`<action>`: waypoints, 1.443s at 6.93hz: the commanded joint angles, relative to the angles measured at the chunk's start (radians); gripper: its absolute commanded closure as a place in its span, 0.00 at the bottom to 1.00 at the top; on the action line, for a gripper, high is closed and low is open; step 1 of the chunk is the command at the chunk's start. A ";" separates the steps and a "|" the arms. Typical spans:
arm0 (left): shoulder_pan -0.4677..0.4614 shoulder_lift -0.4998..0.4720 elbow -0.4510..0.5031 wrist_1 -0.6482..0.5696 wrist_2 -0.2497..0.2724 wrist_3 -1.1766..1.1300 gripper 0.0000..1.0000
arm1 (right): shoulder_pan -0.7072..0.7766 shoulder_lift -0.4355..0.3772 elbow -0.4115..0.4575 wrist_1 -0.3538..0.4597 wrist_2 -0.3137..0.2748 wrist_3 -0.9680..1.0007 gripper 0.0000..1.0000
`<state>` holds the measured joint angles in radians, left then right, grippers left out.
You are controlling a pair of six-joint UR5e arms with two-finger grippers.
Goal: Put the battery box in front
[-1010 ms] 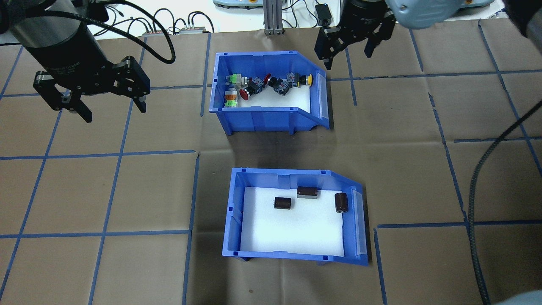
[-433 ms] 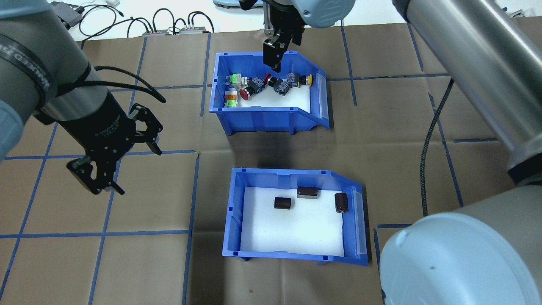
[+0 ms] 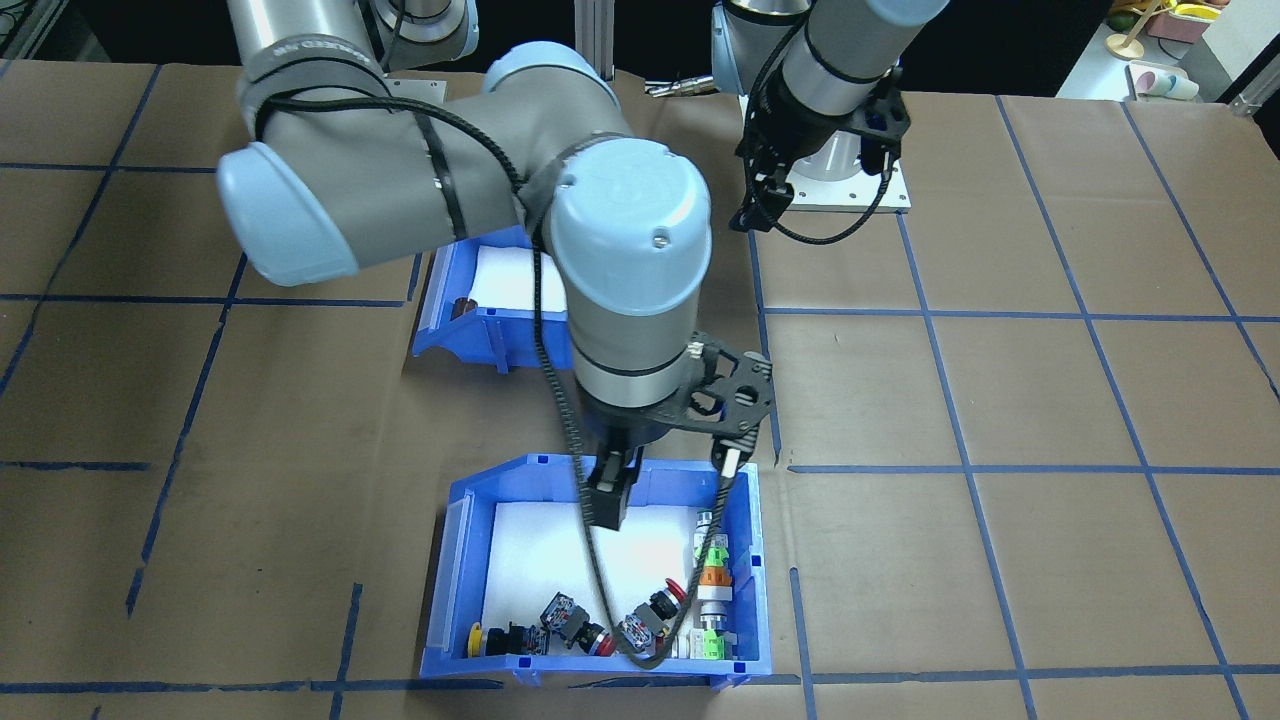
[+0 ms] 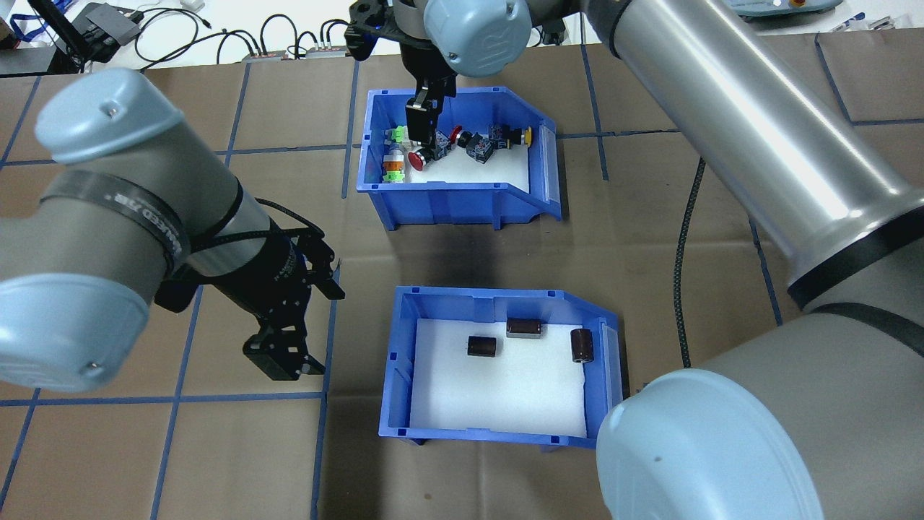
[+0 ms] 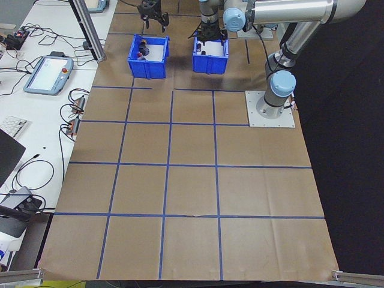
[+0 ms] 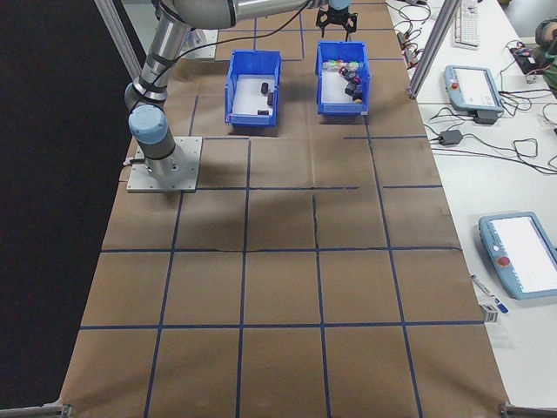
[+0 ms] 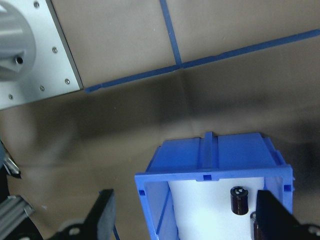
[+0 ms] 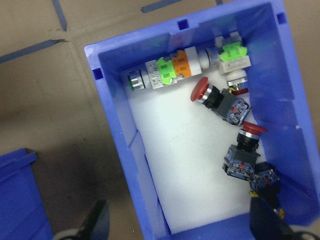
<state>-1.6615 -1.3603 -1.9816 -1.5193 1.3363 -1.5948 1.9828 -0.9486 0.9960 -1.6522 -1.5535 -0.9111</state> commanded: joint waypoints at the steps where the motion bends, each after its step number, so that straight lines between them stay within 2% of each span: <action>1: -0.116 -0.003 -0.159 0.303 -0.060 -0.259 0.01 | 0.054 0.019 0.076 -0.006 -0.002 -0.064 0.00; 3: -0.216 -0.010 -0.273 0.489 -0.060 -0.396 0.01 | 0.048 0.022 0.165 -0.188 -0.013 -0.121 0.00; 6: -0.270 -0.014 -0.321 0.534 -0.078 -0.412 0.01 | 0.028 0.027 0.234 -0.234 -0.042 -0.124 0.00; 8: -0.273 -0.016 -0.330 0.545 -0.141 -0.406 0.01 | 0.025 0.037 0.245 -0.238 -0.050 -0.127 0.00; 9: -0.273 -0.019 -0.330 0.544 -0.141 -0.409 0.01 | 0.027 0.041 0.244 -0.262 -0.048 -0.126 0.11; 10: -0.274 -0.043 -0.329 0.545 -0.140 -0.409 0.01 | 0.027 0.041 0.240 -0.264 -0.051 -0.127 0.41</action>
<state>-1.9342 -1.3837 -2.3105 -0.9754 1.2002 -2.0029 2.0092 -0.9099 1.2380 -1.9059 -1.6028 -1.0376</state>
